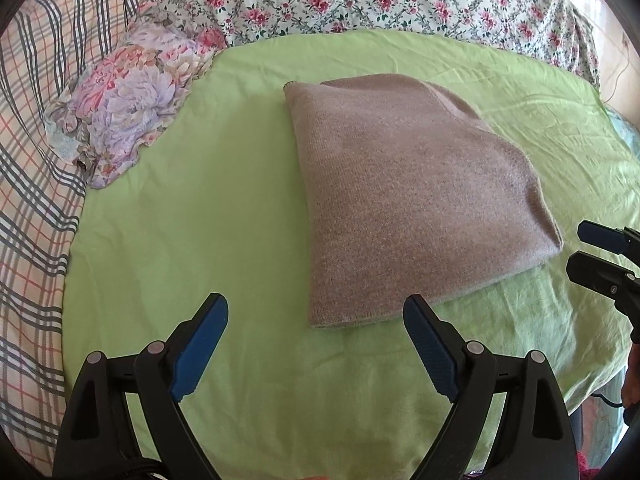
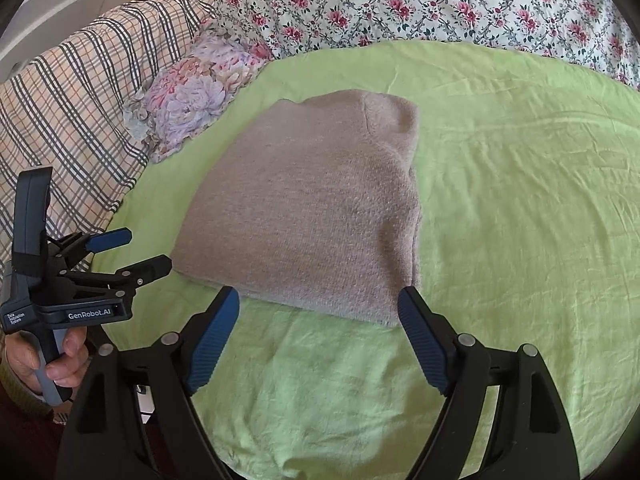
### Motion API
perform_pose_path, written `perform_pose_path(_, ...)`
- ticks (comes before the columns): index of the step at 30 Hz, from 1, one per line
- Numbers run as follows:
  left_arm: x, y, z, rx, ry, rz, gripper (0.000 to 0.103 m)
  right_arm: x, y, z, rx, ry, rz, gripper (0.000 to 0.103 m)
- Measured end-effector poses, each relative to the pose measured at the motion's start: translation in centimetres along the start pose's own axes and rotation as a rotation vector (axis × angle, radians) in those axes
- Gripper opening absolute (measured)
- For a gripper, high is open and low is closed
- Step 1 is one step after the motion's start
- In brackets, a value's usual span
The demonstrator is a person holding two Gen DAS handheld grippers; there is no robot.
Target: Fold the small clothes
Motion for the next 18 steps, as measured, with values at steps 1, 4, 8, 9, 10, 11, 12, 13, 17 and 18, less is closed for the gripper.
perform_pose_path(1, 0.1, 0.1, 0.0, -0.002, 0.002, -0.003, 0.090, 0.0, 0.1, 0.1, 0.006, 0.000, 0.000, 0.083)
perform_pose_path(4, 0.3, 0.4, 0.0, -0.006, 0.006, -0.011, 0.091, 0.1, 0.5, 0.4, 0.022, -0.002, -0.003, 0.083)
perform_pose_path(8, 0.4, 1.1, 0.0, -0.003, 0.006, -0.024, 0.091, -0.1, 1.2, 0.5, 0.045, -0.008, -0.004, 0.084)
perform_pose_path(9, 0.3, 1.2, 0.0, 0.000, 0.006, -0.026, 0.091, -0.2, 1.3, 0.5, 0.050, -0.008, -0.004, 0.084)
perform_pose_path(10, 0.3, 1.3, 0.0, 0.002, 0.006, -0.026, 0.091, -0.3, 1.4, 0.5, 0.054, -0.009, -0.003, 0.085)
perform_pose_path(11, 0.2, 1.4, 0.0, 0.004, 0.005, -0.026, 0.091, -0.5, 1.5, 0.5, 0.060, -0.011, 0.000, 0.085)
perform_pose_path(12, 0.1, 1.5, 0.0, 0.007, 0.003, -0.026, 0.091, -0.7, 1.6, 0.5, 0.063, -0.012, 0.002, 0.085)
perform_pose_path(13, -0.1, 1.6, 0.1, 0.011, 0.002, -0.027, 0.091, -0.9, 1.7, 0.5, 0.068, -0.013, 0.005, 0.085)
perform_pose_path(17, -0.3, 2.1, 0.0, 0.023, -0.001, -0.038, 0.091, -1.9, 1.9, 0.5, 0.085, -0.020, 0.020, 0.085)
perform_pose_path(18, -0.4, 2.2, 0.1, 0.026, -0.002, -0.041, 0.091, -2.1, 2.0, 0.5, 0.090, -0.024, 0.023, 0.085)
Point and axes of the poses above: each gripper's, at about its wrist camera, not at the fingertips, and x roughly against the way its jaws point, z to its left, y to its top, the point moved 10 cm from there along -x, roughly the way its jaws point, and after that the axes turned 5 degrees about -z, right-handed, at the moved point
